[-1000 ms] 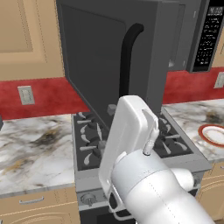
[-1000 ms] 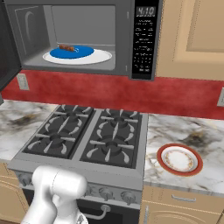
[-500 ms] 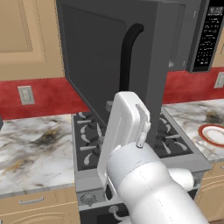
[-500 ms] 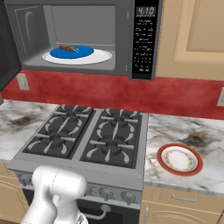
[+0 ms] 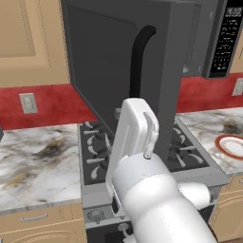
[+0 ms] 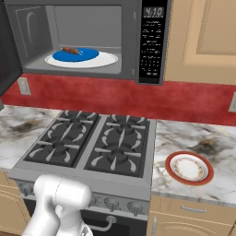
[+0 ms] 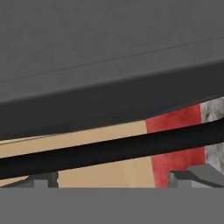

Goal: Pick the kebab skewer from the counter and place it in the microwave. Then turn on the microwave.

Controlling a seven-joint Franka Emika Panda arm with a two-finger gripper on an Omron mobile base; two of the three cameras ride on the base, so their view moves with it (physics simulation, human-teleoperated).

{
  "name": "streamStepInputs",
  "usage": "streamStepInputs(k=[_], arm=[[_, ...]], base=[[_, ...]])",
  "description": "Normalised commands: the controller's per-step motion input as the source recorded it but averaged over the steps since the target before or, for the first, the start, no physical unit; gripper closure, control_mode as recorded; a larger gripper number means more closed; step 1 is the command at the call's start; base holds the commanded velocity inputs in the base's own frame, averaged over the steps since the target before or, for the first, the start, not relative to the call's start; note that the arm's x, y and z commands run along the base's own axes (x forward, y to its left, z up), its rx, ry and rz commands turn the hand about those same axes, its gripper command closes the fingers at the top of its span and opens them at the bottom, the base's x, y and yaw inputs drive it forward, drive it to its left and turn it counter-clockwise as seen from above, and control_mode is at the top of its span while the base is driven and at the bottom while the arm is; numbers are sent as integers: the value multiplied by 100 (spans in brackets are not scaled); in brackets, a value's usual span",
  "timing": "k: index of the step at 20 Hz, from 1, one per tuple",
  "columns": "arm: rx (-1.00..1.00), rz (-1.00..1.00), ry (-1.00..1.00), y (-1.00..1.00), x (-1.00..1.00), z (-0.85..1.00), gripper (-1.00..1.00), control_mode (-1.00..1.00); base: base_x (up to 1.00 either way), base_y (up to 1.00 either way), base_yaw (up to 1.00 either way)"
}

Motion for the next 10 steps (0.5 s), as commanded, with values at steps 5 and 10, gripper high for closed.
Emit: streamStepInputs(k=[5,10], arm=[[0,-8,1,-7,-2,0,-100,-100],[0,-8,4,-9,0,0,-100,-100]], base=[[0,0,0],[0,0,0]])
